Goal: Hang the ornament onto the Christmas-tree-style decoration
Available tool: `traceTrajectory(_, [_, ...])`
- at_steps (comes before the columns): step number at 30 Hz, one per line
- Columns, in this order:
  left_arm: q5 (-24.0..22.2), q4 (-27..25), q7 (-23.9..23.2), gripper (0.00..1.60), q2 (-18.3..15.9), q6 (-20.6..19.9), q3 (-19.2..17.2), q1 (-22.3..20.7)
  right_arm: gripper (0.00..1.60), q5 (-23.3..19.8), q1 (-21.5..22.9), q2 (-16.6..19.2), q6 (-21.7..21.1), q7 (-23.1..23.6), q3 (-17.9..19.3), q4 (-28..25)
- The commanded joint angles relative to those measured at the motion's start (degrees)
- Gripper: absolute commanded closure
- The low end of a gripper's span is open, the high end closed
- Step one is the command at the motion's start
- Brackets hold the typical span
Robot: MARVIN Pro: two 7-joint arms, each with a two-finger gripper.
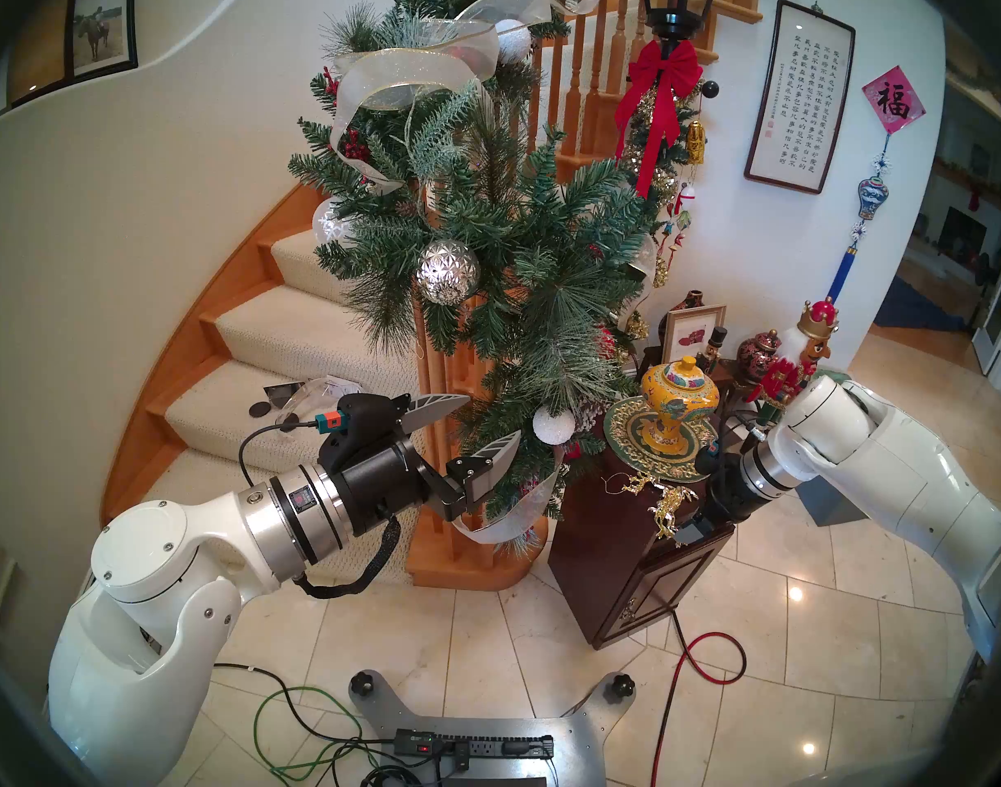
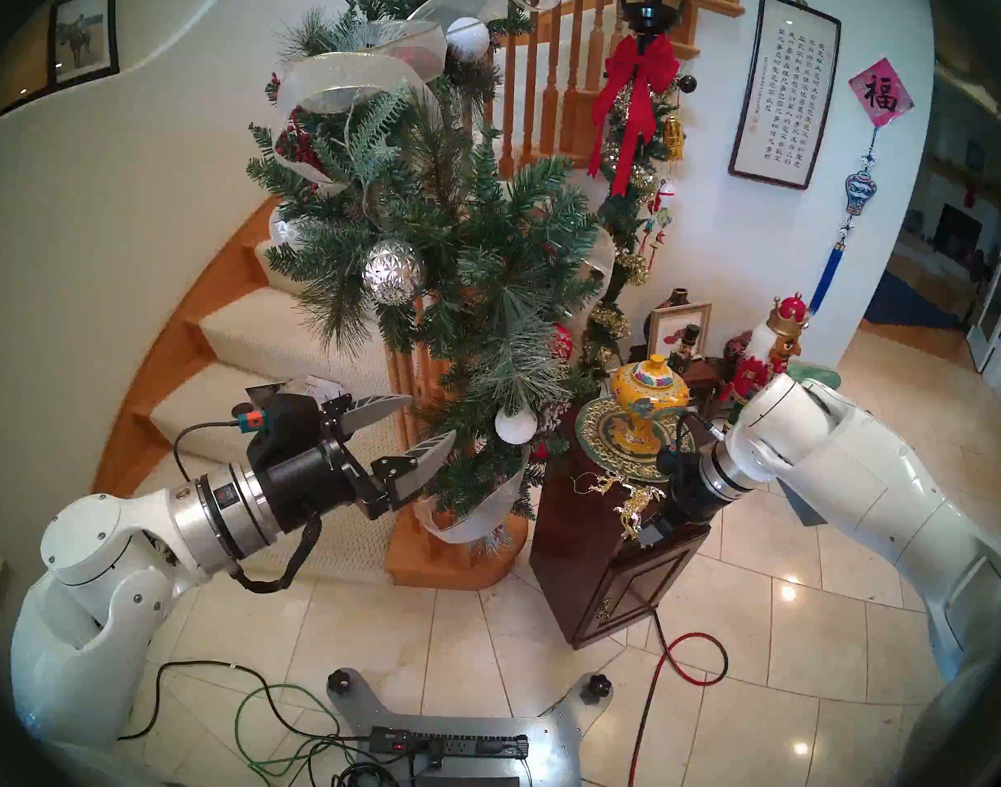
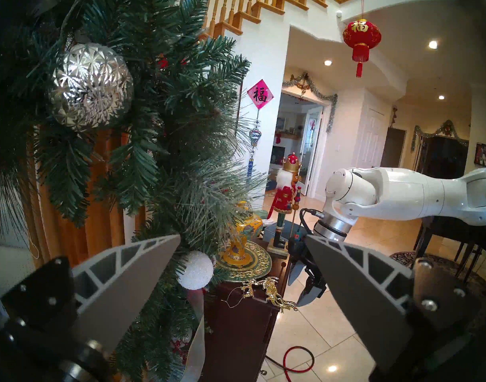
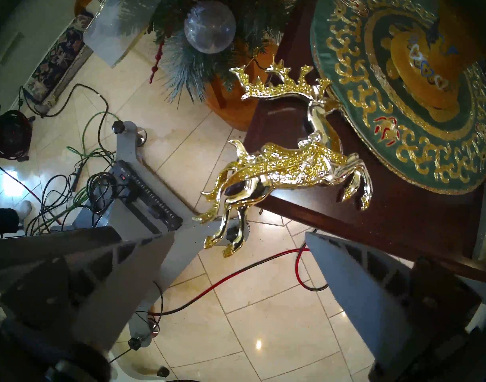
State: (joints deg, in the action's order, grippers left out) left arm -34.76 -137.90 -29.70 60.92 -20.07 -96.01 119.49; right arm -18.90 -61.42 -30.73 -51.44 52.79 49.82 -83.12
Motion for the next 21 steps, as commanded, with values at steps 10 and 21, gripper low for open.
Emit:
traceTrajectory(10, [0.0, -0.3, 0.0, 0.00, 0.0, 0.0, -0.1, 0.0, 0.00, 0.4, -0.6, 0.7, -0.1, -0.5, -0.2, -1.1])
traceTrajectory(21, [0.0, -0.3, 0.0, 0.00, 0.0, 0.0, -0.1, 0.0, 0.00, -0.6, -2.4, 0.5, 0.9, -3.0, 1.2, -1.6])
